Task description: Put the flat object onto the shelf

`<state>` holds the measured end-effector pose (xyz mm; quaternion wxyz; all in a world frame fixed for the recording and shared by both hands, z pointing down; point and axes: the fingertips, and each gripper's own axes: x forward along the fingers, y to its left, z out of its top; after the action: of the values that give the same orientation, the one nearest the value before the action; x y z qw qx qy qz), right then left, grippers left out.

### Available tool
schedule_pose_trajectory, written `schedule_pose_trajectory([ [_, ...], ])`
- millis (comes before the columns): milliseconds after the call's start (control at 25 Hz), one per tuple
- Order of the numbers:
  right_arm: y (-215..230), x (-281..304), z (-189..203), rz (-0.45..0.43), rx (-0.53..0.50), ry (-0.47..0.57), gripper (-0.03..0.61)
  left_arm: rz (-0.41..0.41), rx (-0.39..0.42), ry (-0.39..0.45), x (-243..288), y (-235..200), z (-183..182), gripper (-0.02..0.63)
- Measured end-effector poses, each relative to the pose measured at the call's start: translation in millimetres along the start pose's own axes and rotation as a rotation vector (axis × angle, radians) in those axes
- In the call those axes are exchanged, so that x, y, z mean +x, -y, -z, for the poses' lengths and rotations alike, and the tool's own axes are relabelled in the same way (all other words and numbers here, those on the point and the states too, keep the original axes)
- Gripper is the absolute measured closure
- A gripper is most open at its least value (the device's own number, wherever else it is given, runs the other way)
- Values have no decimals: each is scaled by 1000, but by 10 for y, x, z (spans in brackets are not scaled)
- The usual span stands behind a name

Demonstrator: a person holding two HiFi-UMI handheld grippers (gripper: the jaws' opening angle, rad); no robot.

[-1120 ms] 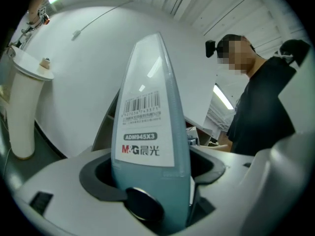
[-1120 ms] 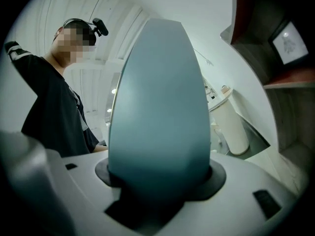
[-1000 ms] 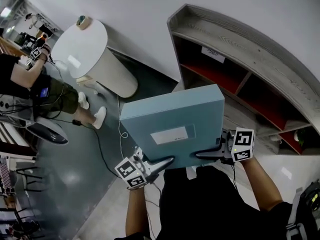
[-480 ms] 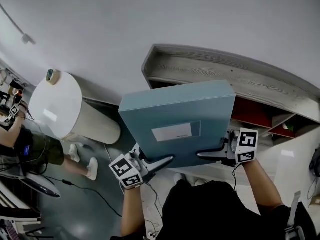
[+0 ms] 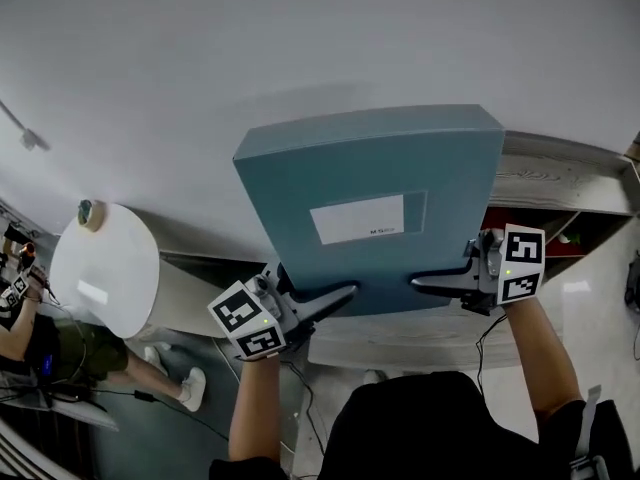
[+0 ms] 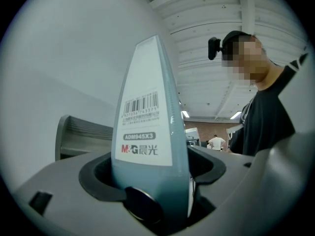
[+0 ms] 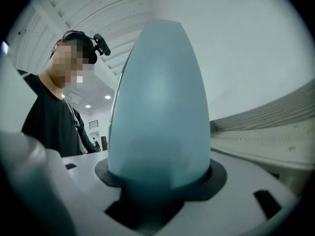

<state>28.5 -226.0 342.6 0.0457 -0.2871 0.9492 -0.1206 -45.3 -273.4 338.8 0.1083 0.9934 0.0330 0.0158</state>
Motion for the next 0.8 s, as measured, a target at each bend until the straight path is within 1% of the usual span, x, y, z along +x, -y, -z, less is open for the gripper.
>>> schedule_pose_trajectory([
  [80, 95, -24, -200, 24, -15, 7, 288, 23, 16, 2, 98, -90, -195, 250],
  [200, 333, -81, -796, 64, -27, 7, 287, 58, 28, 10, 351, -298, -764, 249],
  [280, 401, -103, -992, 90, -43, 8, 287, 75, 45, 22, 435, -365, -956, 248],
  [480, 421, -100, -1003, 146, -90, 21, 285, 91, 110, 46, 452, -423, -979, 239],
  [720, 444, -106, -1039, 188, -171, 40, 285, 121, 181, 22, 497, -468, -1029, 238],
  [800, 466, -110, -1041, 198, -177, 41, 285, 121, 189, 19, 508, -484, -1034, 236],
])
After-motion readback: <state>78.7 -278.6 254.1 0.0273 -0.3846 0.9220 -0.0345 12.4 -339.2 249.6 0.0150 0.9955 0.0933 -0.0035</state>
